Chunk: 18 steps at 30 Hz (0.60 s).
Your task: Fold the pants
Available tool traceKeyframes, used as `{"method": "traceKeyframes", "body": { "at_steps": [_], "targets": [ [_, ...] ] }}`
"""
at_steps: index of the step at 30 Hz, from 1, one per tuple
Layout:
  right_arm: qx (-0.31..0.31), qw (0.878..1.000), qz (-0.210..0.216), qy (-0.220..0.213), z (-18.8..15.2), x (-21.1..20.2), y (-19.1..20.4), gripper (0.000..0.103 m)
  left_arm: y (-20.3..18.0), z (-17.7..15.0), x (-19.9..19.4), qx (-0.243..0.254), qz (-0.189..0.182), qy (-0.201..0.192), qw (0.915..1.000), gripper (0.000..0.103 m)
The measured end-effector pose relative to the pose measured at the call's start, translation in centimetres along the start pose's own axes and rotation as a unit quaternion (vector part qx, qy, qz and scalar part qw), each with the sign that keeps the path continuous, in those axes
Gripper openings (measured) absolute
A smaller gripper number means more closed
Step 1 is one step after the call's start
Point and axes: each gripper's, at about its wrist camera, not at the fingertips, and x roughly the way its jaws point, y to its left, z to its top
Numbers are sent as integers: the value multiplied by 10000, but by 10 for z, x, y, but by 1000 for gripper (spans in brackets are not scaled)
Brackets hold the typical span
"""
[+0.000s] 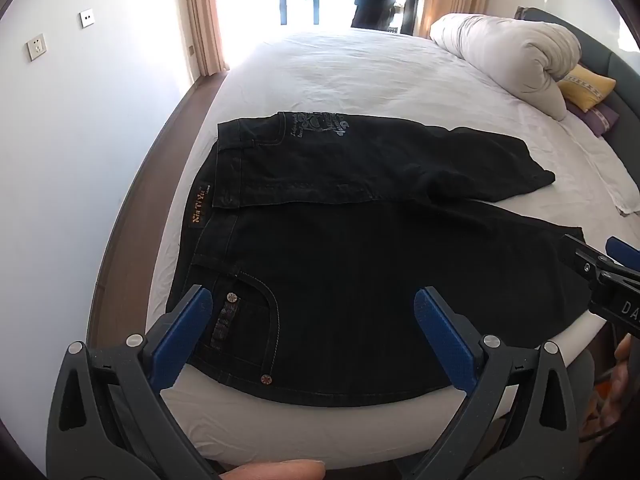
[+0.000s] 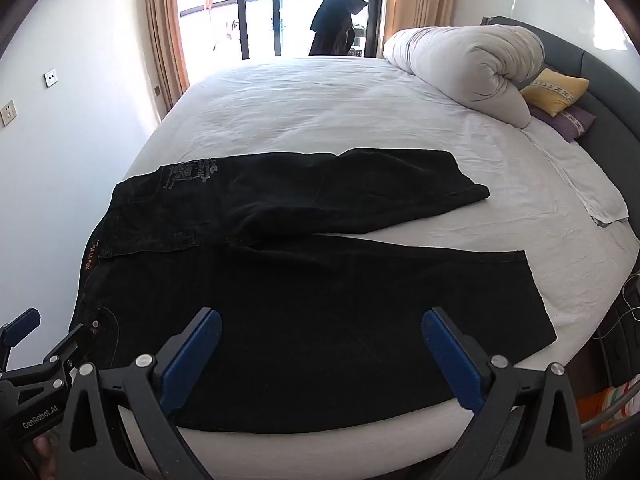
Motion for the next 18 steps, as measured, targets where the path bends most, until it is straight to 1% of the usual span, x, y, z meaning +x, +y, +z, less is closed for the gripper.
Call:
{"method": "traceKeyframes", "body": {
  "at_steps": [18],
  "targets": [
    [-15, 10000, -17, 21, -1, 1, 1, 103, 0, 0, 0, 5, 7, 13, 10000, 103]
  ]
}}
